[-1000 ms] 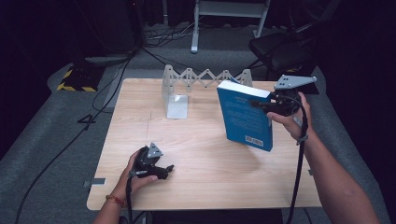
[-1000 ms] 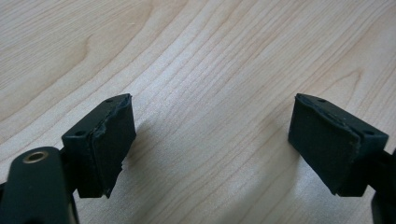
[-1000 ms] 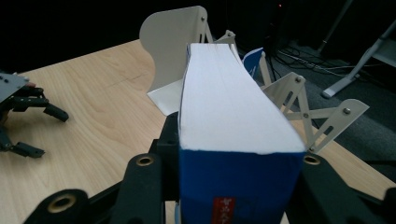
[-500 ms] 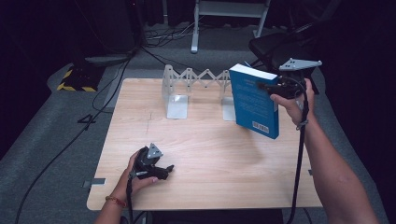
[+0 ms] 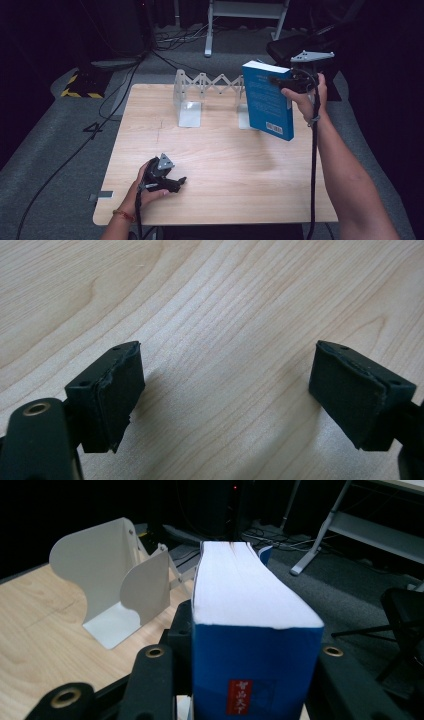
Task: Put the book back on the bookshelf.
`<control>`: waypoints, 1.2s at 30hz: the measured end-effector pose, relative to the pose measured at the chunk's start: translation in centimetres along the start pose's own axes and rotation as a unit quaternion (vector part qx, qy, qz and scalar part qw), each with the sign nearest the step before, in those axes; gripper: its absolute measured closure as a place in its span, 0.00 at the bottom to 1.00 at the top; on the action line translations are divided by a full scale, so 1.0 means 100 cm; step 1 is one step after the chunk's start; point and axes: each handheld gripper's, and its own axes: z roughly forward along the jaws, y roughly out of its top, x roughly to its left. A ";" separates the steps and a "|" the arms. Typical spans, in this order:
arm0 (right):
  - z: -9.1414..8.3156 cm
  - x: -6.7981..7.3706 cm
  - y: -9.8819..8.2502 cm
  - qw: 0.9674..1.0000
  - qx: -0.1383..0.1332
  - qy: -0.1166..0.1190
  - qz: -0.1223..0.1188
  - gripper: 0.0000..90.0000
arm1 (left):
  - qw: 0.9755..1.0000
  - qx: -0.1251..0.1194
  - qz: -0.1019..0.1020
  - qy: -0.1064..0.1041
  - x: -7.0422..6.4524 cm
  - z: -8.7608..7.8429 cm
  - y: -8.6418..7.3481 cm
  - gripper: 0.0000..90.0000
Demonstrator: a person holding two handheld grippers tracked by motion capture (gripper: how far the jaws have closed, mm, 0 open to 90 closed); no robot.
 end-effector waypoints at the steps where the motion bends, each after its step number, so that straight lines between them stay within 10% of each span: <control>1: 0.003 0.000 0.001 1.000 0.000 -0.003 0.003 0.68 | 1.000 0.000 -0.002 -0.002 0.000 0.000 0.000 0.17; 21: 0.053 0.004 0.002 0.999 -0.024 -0.033 0.009 0.68 | 1.000 0.001 0.008 -0.013 0.000 0.000 -0.001 0.16; 36: 0.035 -0.004 -0.041 0.997 -0.058 -0.029 0.040 0.67 | 1.000 0.000 0.010 -0.014 0.000 0.000 -0.001 0.16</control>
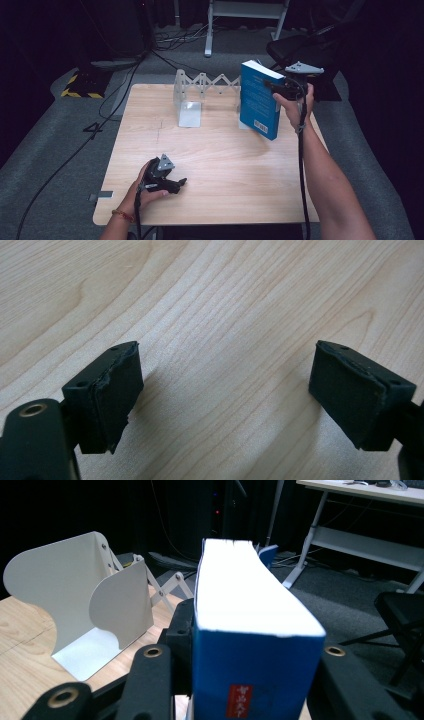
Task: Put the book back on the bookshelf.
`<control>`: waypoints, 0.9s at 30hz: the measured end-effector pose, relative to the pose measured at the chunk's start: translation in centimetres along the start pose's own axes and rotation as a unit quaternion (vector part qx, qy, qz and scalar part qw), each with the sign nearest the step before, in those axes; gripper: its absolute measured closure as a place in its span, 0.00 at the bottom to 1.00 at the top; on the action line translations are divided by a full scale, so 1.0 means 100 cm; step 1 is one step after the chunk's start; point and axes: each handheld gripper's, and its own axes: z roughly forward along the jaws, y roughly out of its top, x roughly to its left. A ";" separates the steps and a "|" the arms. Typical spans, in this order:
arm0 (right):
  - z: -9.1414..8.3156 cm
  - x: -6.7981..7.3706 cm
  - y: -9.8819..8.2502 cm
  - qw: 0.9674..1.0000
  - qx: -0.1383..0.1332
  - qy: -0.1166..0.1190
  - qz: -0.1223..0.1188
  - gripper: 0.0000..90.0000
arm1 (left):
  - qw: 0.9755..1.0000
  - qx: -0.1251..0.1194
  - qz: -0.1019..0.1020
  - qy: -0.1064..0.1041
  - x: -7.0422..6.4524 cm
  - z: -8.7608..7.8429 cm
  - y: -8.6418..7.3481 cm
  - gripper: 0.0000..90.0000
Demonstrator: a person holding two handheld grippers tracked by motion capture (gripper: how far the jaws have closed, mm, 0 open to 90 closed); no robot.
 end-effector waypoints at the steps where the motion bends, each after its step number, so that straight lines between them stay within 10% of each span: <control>1: -0.003 -0.002 -0.003 1.000 -0.001 0.003 0.003 0.67 | 1.000 0.000 0.000 0.000 0.000 0.000 0.000 0.16; 20: -0.036 -0.009 -0.037 0.999 0.011 0.028 0.024 0.66 | 1.000 0.000 -0.004 -0.002 -0.001 0.001 0.000 0.15; 27: -0.045 -0.005 -0.025 0.996 0.081 0.030 -0.010 0.65 | 1.000 -0.001 -0.003 0.000 -0.001 0.001 0.000 0.15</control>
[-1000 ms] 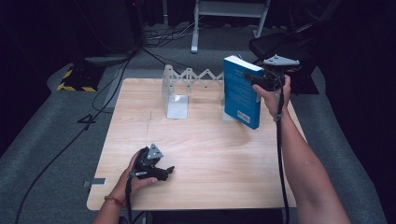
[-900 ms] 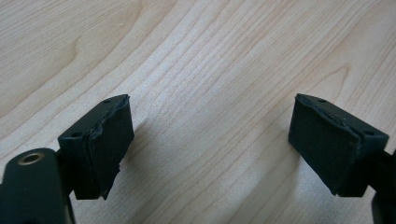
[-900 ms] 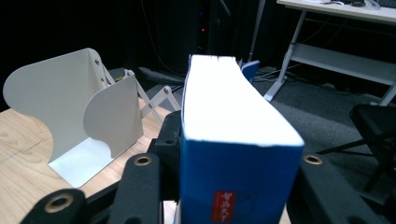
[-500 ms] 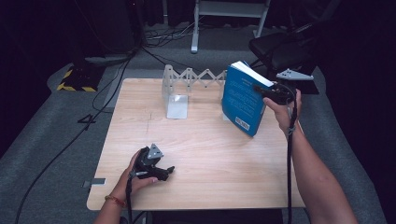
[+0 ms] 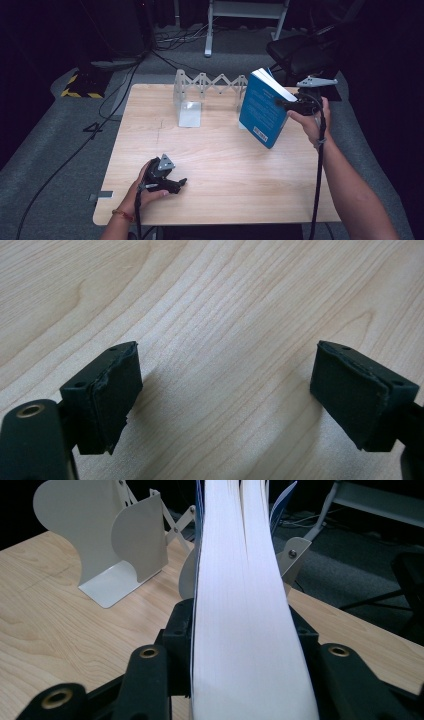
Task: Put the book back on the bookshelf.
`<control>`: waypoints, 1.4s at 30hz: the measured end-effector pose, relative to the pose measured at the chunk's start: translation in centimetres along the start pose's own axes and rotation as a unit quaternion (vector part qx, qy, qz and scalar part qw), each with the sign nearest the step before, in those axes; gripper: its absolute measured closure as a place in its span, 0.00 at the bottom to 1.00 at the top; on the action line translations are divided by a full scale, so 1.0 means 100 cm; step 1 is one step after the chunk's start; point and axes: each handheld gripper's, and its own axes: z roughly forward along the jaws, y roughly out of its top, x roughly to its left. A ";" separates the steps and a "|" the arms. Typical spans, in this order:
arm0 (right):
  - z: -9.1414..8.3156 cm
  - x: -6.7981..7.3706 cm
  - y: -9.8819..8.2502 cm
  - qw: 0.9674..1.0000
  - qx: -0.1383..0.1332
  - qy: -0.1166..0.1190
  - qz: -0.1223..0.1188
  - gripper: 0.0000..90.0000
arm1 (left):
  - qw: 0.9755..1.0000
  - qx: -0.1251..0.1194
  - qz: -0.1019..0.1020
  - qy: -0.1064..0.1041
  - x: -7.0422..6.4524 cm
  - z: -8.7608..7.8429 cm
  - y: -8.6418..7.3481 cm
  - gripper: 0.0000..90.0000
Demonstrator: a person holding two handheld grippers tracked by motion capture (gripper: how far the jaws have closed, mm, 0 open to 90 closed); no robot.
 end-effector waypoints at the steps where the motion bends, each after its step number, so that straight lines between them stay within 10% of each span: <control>1: 0.000 0.000 0.000 1.000 0.000 0.000 0.000 0.65 | 1.000 0.000 0.000 0.000 0.000 0.000 0.000 0.15; 10: 0.016 -0.005 0.035 0.993 0.104 0.025 -0.046 0.59 | 1.000 0.002 0.001 -0.002 0.000 0.000 0.000 0.15; 21: 0.032 -0.019 0.062 0.982 0.172 0.070 -0.037 0.67 | 1.000 0.001 0.003 -0.001 0.000 0.000 0.000 0.15; 42: 0.054 -0.011 0.081 0.993 0.107 0.035 -0.031 0.67 | 1.000 0.001 0.011 -0.011 0.000 0.000 0.000 0.15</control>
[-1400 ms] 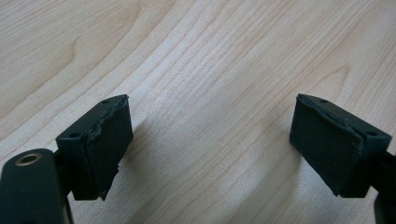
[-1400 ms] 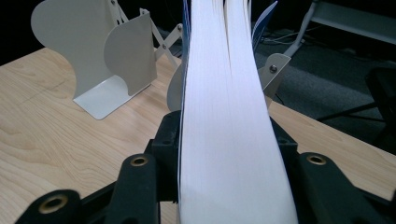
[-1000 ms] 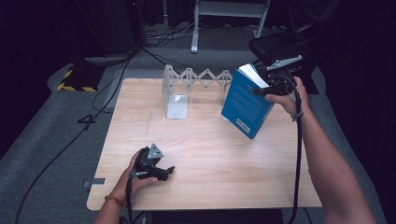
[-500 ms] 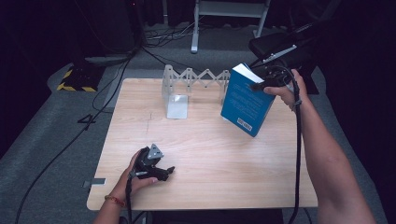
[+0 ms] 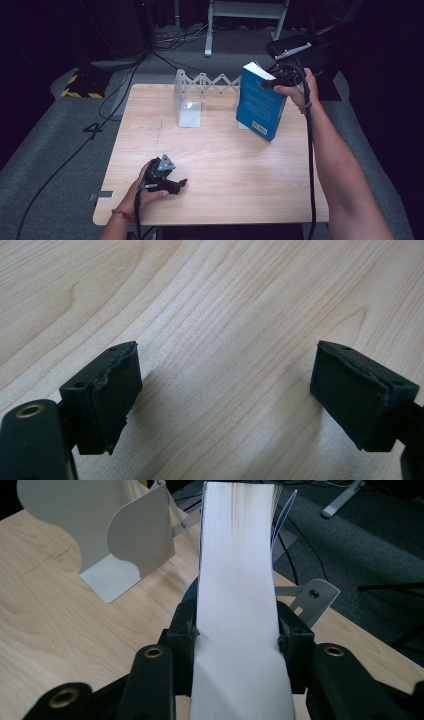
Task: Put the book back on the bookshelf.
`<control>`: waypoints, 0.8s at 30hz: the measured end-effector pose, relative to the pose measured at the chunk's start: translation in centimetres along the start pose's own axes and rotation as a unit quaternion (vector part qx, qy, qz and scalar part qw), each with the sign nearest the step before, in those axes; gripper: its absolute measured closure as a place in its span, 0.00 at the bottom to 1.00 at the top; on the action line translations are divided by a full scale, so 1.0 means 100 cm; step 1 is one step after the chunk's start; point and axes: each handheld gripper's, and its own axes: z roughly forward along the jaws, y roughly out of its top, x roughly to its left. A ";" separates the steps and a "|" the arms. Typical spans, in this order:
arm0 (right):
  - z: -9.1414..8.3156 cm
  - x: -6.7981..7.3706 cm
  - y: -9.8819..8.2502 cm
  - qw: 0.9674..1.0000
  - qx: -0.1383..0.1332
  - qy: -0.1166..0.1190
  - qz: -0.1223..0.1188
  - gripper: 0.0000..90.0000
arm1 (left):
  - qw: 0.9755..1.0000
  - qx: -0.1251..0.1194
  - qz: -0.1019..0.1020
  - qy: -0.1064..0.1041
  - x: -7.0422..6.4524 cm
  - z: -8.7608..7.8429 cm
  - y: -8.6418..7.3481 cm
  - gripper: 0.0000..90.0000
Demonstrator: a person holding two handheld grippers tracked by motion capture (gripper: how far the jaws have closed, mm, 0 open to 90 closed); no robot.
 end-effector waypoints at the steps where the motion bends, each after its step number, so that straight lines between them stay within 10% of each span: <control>1: 0.001 0.000 0.002 1.000 -0.006 -0.006 0.007 0.67 | 1.000 0.000 0.001 -0.001 0.000 0.000 0.000 0.15; 10: 0.012 0.005 0.012 0.999 -0.006 -0.043 0.015 0.67 | 1.000 0.001 0.006 -0.003 0.000 0.000 0.000 0.15; 24: 0.003 0.002 -0.018 0.994 -0.028 -0.065 0.085 0.66 | 1.000 0.000 0.005 -0.002 -0.001 0.000 0.000 0.15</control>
